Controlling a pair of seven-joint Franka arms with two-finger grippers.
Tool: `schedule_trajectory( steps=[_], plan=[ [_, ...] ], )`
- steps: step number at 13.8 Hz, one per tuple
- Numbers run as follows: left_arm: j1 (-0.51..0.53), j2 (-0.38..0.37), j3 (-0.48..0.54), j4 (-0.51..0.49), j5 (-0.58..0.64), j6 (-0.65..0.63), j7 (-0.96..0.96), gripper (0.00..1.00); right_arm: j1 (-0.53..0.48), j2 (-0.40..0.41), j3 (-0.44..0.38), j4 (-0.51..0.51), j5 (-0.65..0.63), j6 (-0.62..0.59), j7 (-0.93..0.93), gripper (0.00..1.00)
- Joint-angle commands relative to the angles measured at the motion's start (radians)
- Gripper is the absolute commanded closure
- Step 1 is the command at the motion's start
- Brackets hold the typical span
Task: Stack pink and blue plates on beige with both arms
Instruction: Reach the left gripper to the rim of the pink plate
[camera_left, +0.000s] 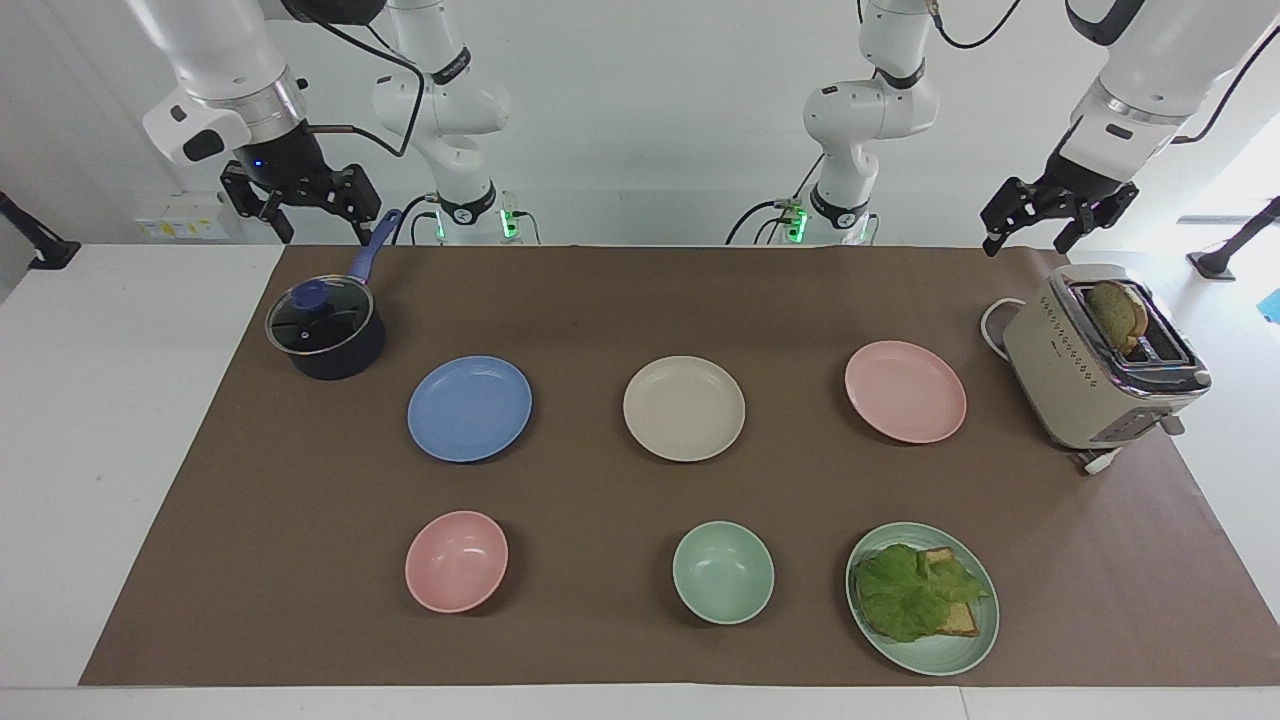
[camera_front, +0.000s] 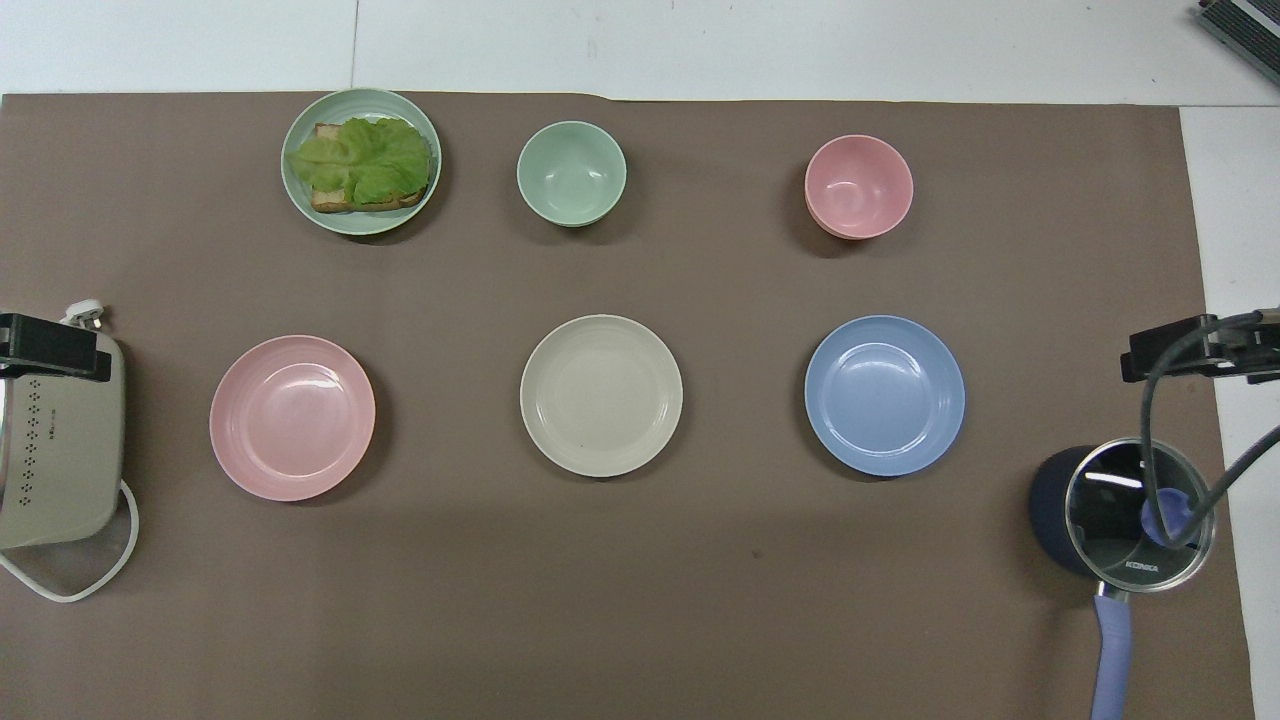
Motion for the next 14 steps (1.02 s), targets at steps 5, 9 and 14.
schedule_trajectory(
  steps=[5,9,14],
  plan=[
    [0.0,-0.017,0.002,-0.138,0.016,0.048,0.009,0.0,-0.01,-0.025,0.003,-0.032,0.014,0.006,-0.028,0.0],
    [0.021,-0.048,0.005,-0.382,0.016,0.316,0.011,0.0,-0.01,-0.025,0.003,-0.034,0.014,0.006,-0.028,0.0],
    [0.077,0.054,0.007,-0.493,0.016,0.501,0.012,0.0,-0.01,-0.026,0.0,-0.034,0.014,0.006,-0.028,0.0]
  ],
)
